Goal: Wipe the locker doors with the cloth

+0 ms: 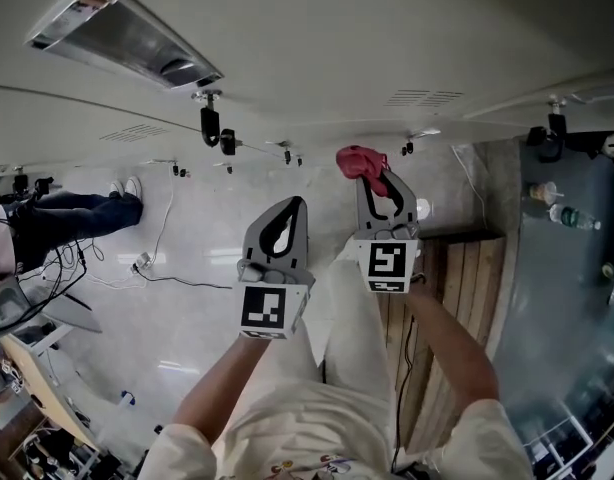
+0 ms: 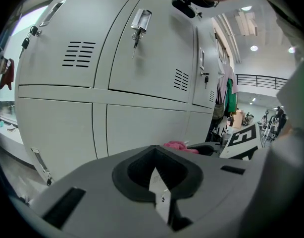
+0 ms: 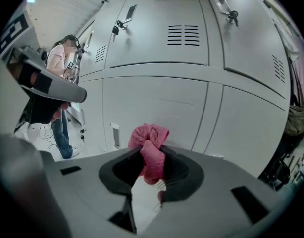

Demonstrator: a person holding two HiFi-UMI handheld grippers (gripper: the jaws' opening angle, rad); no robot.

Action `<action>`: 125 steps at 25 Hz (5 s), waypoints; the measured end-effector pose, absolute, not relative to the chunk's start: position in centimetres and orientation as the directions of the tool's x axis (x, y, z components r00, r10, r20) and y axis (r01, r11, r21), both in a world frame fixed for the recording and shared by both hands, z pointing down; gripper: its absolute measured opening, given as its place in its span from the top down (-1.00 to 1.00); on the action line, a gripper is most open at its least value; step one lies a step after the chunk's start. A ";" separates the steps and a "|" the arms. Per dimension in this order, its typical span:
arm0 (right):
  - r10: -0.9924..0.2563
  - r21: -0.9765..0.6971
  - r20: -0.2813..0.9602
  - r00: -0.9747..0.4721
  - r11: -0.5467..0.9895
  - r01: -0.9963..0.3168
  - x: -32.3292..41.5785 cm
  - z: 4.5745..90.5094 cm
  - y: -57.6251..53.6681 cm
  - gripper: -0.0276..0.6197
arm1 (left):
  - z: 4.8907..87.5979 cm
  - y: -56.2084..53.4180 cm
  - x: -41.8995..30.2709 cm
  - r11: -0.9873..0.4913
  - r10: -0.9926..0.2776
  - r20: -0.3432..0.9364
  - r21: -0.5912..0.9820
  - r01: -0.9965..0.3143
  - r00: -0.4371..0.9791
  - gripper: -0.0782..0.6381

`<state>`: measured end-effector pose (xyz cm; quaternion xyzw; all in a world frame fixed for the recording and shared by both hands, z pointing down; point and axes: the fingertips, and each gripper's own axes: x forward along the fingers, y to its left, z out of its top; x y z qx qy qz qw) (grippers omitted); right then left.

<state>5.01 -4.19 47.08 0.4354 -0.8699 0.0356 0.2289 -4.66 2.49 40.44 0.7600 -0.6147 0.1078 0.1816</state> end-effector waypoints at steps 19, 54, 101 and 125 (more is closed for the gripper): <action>-0.575 0.178 0.439 -0.690 0.809 -0.561 -9.4 48.8 -1.3 0.59 | 40.2 3.4 -9.8 -0.123 -0.909 0.383 0.128 -0.984 0.163 0.76; -0.627 0.141 0.480 -0.614 0.746 -0.651 -5.8 50.6 -5.2 0.59 | 41.0 2.7 -8.2 -0.172 -0.892 0.401 0.123 -0.977 0.208 0.76; -0.777 0.123 0.520 -0.355 0.480 -0.869 9.7 52.9 -9.2 0.59 | 41.8 1.5 -2.9 -0.233 -0.872 0.408 0.139 -0.963 0.270 0.76; -0.617 0.132 0.524 -0.587 0.739 -0.660 -4.4 53.6 -1.4 0.59 | 42.4 3.0 -7.5 -0.174 -0.884 0.413 0.148 -0.974 0.221 0.76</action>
